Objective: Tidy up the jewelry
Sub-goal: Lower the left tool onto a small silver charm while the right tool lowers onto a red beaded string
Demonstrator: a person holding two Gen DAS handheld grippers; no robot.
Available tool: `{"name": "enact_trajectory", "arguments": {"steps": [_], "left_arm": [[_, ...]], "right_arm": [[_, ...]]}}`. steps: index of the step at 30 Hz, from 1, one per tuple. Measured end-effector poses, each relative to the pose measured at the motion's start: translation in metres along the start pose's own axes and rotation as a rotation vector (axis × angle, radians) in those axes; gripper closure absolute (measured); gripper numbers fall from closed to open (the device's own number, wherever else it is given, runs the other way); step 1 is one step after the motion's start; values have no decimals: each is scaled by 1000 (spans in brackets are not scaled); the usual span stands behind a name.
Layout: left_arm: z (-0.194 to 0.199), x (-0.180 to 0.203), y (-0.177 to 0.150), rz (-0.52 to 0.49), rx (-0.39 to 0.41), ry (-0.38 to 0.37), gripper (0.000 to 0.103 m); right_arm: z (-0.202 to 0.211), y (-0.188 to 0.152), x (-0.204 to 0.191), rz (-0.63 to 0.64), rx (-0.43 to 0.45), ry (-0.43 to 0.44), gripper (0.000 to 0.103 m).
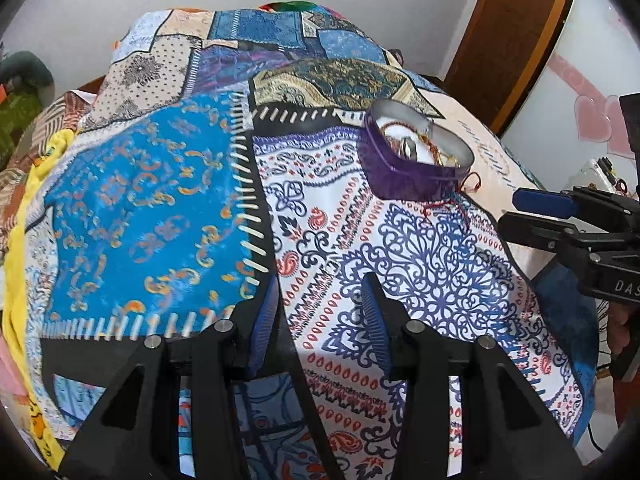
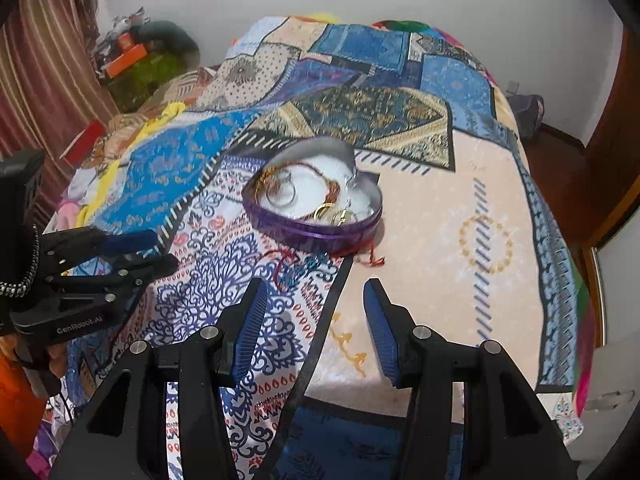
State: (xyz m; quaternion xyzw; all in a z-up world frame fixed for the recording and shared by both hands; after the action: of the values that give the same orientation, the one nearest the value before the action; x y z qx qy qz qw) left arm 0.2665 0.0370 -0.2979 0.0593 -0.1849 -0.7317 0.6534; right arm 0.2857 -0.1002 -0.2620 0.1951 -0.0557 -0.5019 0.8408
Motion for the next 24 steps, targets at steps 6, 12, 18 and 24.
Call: {"name": "enact_trajectory", "arguments": {"steps": [6, 12, 18, 24], "left_arm": [[-13, 6, 0, -11, -7, -16, 79], [-17, 6, 5, 6, 11, -30, 80], [-19, 2, 7, 11, 29, -53, 90], [-21, 0, 9, 10, 36, -65, 93]], "right_arm": [[-10, -5, -3, 4, -25, 12, 57], [-15, -6, -6, 20, -30, 1, 57], [-20, -3, -9, 34, -30, -8, 57], [-22, 3, -7, 25, -29, 6, 57]]}}
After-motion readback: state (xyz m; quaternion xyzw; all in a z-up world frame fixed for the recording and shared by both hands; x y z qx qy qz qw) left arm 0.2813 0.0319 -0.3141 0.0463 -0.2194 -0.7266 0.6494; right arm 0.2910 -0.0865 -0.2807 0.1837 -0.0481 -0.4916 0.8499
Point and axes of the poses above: each gripper's, at about its wrist camera, not at the fingertips, and z roughly against the way its jaws point, x to its right, y to its top, the point moved 8 cm from there along -z, roughly the way its jaws point, and after that the axes turned 13 degrees about -x, right-handed, at the moved point
